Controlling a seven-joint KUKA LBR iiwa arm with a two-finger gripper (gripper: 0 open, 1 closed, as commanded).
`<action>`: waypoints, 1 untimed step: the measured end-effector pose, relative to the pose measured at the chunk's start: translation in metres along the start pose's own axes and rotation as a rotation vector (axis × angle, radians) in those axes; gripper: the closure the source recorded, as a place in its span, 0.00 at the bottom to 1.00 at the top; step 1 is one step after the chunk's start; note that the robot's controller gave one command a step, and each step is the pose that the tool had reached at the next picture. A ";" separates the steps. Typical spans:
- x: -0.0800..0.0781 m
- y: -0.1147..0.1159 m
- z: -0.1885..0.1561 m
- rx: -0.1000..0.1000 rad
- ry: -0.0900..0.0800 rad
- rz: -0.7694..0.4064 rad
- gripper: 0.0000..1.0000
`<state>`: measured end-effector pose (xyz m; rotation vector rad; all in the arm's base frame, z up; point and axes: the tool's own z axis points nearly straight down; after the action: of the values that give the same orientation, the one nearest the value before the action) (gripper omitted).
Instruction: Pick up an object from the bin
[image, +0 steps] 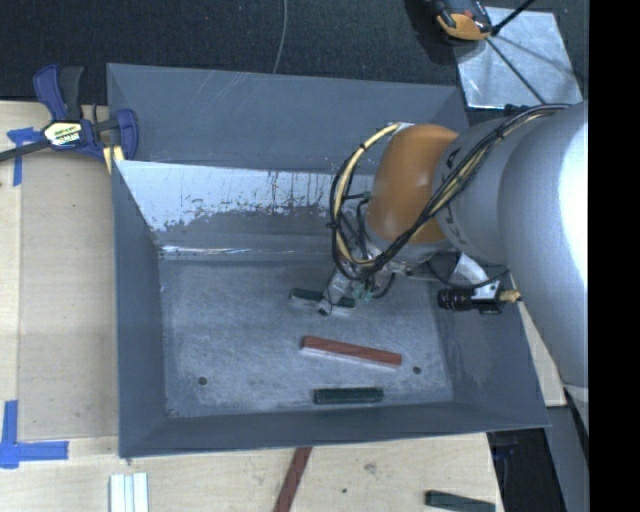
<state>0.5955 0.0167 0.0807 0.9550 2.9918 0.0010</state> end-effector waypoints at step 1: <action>0.000 -0.001 0.001 0.001 -0.001 -0.001 0.00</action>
Offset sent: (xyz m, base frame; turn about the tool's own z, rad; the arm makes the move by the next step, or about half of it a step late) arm 0.0000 0.0000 0.0000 0.0000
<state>0.5954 0.0161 0.0801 0.9538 2.9918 -0.0008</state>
